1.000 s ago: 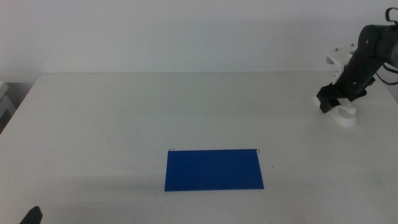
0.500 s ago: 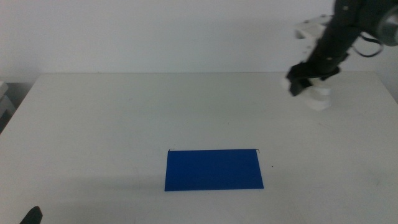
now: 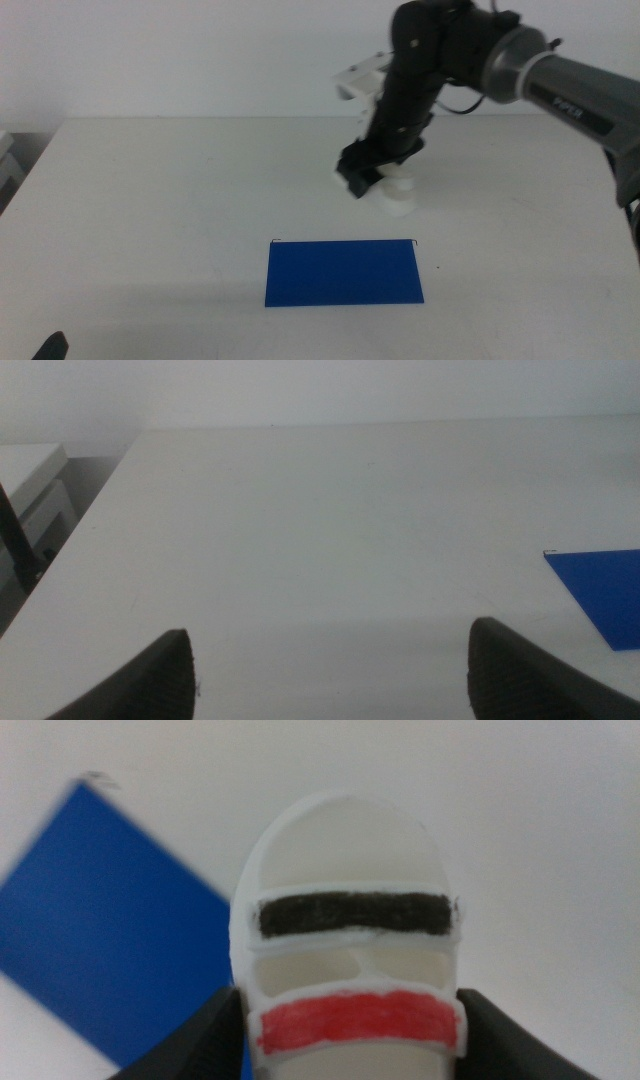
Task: Use one arm to grab the shoe from the table and place it on the mat.
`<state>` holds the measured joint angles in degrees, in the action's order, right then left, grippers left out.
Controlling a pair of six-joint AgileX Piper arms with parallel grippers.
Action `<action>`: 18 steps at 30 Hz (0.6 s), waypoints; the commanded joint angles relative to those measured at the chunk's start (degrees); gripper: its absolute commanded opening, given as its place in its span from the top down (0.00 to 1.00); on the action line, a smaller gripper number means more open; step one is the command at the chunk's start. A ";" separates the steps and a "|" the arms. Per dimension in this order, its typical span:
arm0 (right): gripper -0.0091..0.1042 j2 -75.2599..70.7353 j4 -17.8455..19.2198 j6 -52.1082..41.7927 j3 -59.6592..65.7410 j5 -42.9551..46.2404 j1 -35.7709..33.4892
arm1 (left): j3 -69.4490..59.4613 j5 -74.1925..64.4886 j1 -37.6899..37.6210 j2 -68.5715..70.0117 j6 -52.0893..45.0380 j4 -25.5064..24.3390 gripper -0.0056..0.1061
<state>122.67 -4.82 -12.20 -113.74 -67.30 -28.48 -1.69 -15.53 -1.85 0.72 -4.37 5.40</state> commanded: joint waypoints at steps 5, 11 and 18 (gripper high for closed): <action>0.95 -4.28 1.15 2.16 -1.40 1.24 -5.44 | -0.40 4.59 -0.27 0.79 0.27 0.44 0.11; 0.95 -4.18 2.35 2.30 -1.40 1.29 -7.52 | -0.40 4.59 -0.27 0.79 0.27 0.44 0.11; 0.95 -4.18 1.64 -11.88 -1.40 1.10 -7.85 | -0.40 4.59 -0.27 0.79 0.27 0.44 0.11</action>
<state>122.67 -3.22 -18.70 -113.74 -67.25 -36.27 -1.69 -15.53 -1.85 0.72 -4.37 5.40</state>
